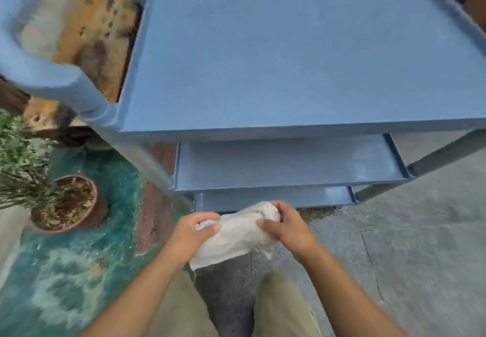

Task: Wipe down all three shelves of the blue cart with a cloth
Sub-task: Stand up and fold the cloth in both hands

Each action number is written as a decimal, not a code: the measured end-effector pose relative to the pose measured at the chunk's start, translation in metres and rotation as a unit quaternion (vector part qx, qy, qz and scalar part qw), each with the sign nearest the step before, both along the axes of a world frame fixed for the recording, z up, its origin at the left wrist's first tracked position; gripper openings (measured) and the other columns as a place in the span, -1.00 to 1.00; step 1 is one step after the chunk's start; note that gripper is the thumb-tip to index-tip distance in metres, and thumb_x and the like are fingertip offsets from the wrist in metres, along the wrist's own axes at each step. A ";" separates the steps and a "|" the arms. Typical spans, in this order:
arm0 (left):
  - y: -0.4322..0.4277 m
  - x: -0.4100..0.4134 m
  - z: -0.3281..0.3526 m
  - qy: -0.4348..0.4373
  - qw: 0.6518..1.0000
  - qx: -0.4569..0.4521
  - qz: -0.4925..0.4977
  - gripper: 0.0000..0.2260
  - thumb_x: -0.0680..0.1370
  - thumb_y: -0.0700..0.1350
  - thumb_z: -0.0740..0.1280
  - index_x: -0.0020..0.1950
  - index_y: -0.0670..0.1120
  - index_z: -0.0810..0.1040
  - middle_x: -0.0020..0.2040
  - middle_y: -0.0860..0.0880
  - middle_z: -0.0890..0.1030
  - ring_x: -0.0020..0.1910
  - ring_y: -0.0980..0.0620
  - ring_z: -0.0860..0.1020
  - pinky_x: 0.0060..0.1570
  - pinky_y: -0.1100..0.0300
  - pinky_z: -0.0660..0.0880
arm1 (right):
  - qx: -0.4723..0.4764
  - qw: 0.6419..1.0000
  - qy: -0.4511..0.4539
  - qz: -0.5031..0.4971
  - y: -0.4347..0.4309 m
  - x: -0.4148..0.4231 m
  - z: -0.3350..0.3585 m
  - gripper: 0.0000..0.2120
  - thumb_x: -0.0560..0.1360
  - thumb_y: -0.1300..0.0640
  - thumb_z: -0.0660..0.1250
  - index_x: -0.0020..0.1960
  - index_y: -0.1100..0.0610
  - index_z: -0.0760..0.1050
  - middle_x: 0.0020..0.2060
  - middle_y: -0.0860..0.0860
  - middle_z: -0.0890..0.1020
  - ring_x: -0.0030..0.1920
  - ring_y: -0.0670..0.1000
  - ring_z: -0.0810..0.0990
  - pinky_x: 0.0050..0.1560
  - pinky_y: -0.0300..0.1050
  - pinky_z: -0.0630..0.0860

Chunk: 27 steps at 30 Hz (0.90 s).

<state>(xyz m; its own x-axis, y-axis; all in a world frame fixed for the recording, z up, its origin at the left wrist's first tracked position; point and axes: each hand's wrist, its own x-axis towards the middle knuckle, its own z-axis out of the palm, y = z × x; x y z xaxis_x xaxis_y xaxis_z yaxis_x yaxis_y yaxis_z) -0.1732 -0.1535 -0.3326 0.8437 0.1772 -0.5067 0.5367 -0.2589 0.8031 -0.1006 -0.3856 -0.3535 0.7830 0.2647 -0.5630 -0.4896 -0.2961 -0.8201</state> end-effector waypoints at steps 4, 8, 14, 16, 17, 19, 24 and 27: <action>-0.002 -0.020 0.096 -0.024 0.999 0.032 0.009 -0.86 0.54 -0.27 0.39 0.05 -0.13 0.69 0.05 -0.01 0.69 0.04 0.14 0.59 0.11 0.28 0.43 | 0.036 0.998 -0.014 0.038 -0.010 -0.023 0.095 -0.39 0.47 0.30 0.47 0.37 -0.16 0.40 0.12 0.15 0.59 0.06 0.17 0.63 0.07 0.07 0.64; -0.003 -0.032 0.170 -0.047 0.997 0.053 0.000 -0.84 0.53 -0.20 0.43 0.06 -0.02 0.69 0.06 0.10 0.68 0.07 0.29 0.57 0.07 0.43 0.38 | -0.011 0.975 -0.121 0.185 -0.014 -0.032 0.178 -0.36 0.47 0.32 0.43 0.40 -0.18 0.39 0.26 -0.11 0.52 0.18 -0.12 0.54 0.20 -0.23 0.49; -0.004 -0.031 0.235 -0.002 0.976 0.149 -0.161 -0.63 0.50 -0.03 0.45 0.31 0.05 0.58 0.30 0.19 0.52 0.28 0.20 0.47 0.33 0.17 0.38 | -0.128 0.917 -0.251 0.281 -0.022 -0.002 0.261 -0.46 0.50 0.20 0.41 0.40 -0.11 0.37 0.27 -0.19 0.48 0.22 -0.14 0.46 0.23 -0.19 0.39; -0.006 -0.025 0.251 -0.025 0.974 0.167 -0.150 -0.79 0.50 -0.02 0.45 0.13 0.07 0.65 0.15 0.16 0.64 0.14 0.16 0.57 0.23 0.07 0.47 | -0.123 0.909 -0.280 0.282 -0.022 0.014 0.278 -0.56 0.46 0.16 0.44 0.26 -0.16 0.45 0.13 -0.23 0.57 0.09 -0.19 0.53 0.06 -0.22 0.44; -0.007 -0.021 0.258 -0.045 0.974 0.178 -0.130 -0.88 0.49 -0.01 0.45 0.02 0.09 0.67 0.05 0.16 0.66 0.05 0.16 0.59 0.16 0.06 0.50 | -0.120 0.907 -0.291 0.278 -0.021 0.022 0.286 -0.62 0.44 0.14 0.45 0.16 -0.19 0.48 0.04 -0.24 0.59 0.02 -0.21 0.54 -0.02 -0.24 0.45; -0.003 -0.015 0.274 -0.087 0.972 0.202 -0.083 -0.95 0.48 0.03 0.46 -0.15 0.11 0.62 -0.09 0.12 0.63 -0.07 0.13 0.58 -0.01 0.12 0.50 | -0.113 0.900 -0.317 0.275 -0.017 0.040 0.299 -0.72 0.40 0.11 0.47 0.01 -0.17 0.51 -0.08 -0.17 0.61 -0.07 -0.17 0.55 -0.10 -0.22 0.46; 0.013 -0.008 0.310 -0.154 0.969 0.195 -0.005 -0.81 0.47 0.09 0.47 -0.16 0.00 0.57 -0.09 -0.06 0.54 -0.11 0.00 0.52 -0.12 0.14 0.40 | -0.078 0.883 -0.364 0.287 0.010 0.086 0.326 -0.77 0.39 0.13 0.53 -0.06 -0.12 0.56 -0.01 -0.09 0.54 0.02 -0.18 0.53 -0.04 -0.32 0.40; 0.030 -0.008 0.324 -0.176 0.971 0.156 0.031 -0.76 0.46 0.12 0.47 -0.15 -0.03 0.56 -0.17 -0.03 0.57 -0.22 -0.03 0.52 -0.20 0.08 0.39 | -0.007 0.895 -0.327 0.302 0.042 0.111 0.344 -0.79 0.39 0.19 0.52 -0.09 -0.09 0.61 -0.11 -0.11 0.66 -0.08 -0.12 0.62 -0.12 -0.28 0.53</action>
